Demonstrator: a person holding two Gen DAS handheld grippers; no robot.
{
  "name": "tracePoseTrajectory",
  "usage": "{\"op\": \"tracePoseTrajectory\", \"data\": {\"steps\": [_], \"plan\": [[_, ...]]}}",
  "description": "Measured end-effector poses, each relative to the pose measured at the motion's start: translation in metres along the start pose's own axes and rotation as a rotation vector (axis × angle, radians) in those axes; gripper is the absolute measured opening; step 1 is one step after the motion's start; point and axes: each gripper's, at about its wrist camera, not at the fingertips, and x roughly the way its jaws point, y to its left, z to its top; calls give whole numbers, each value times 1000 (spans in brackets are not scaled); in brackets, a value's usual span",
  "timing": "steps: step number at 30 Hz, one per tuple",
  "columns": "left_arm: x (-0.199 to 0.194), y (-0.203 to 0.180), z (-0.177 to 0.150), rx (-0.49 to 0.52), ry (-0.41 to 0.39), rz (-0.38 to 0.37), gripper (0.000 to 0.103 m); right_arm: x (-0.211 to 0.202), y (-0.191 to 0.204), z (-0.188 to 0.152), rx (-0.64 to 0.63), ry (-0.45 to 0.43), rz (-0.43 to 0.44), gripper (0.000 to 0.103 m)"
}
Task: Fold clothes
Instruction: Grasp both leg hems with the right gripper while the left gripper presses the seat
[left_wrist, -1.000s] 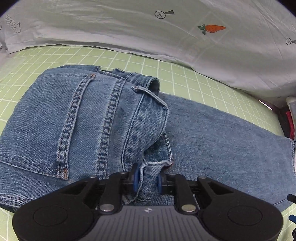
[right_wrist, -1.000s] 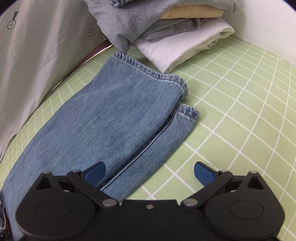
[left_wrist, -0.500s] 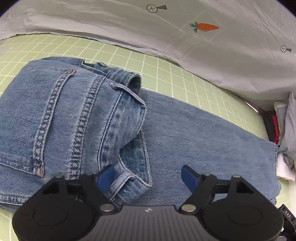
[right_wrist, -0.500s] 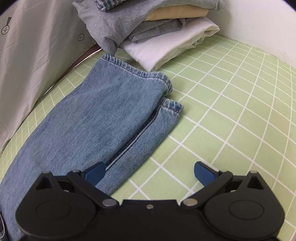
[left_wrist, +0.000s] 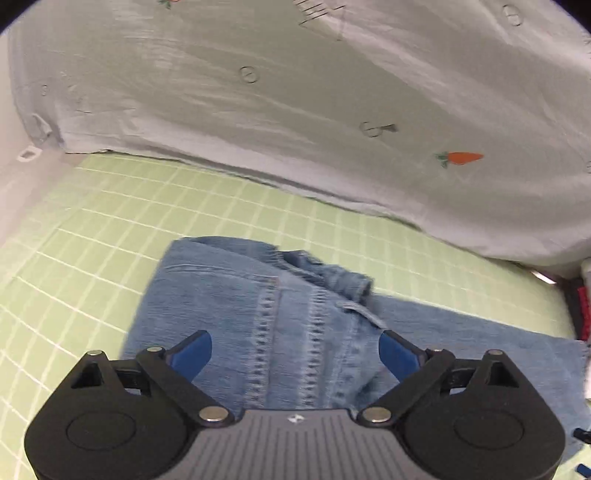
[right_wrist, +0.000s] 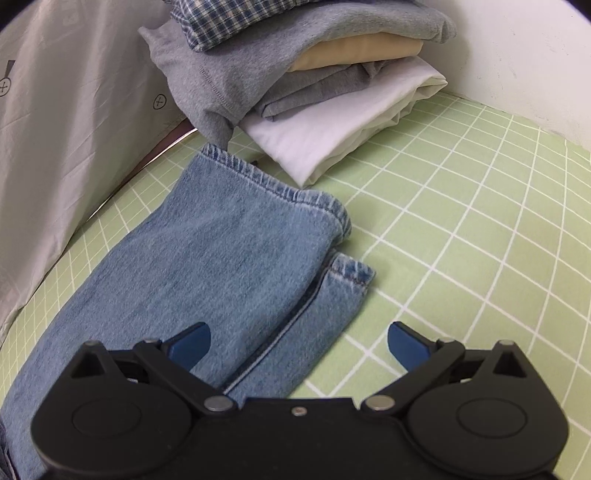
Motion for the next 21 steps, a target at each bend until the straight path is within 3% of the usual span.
{"op": "tracePoseTrajectory", "data": {"steps": [3,9,12,14,15,16,17,21], "plan": [[19,15,-3,-8,75,93,97,16,3,9,-24,6,-37,103],[40,27,-19,6,179,193,102,34,14,17,-111,11,-111,101],[44,23,-22,40,187,214,103,33,20,19,-142,-5,-103,86],[47,24,-24,34,194,217,103,30,26,21,-181,-13,-72,53],[48,25,-24,31,197,217,103,28,29,23,-196,-7,-52,43],[49,25,-25,29,200,217,103,27,33,25,-210,1,-33,22],[50,26,-25,27,203,217,103,25,38,27,-225,3,-28,17],[53,27,-25,27,211,201,103,15,57,32,-276,-27,-41,15]]}}
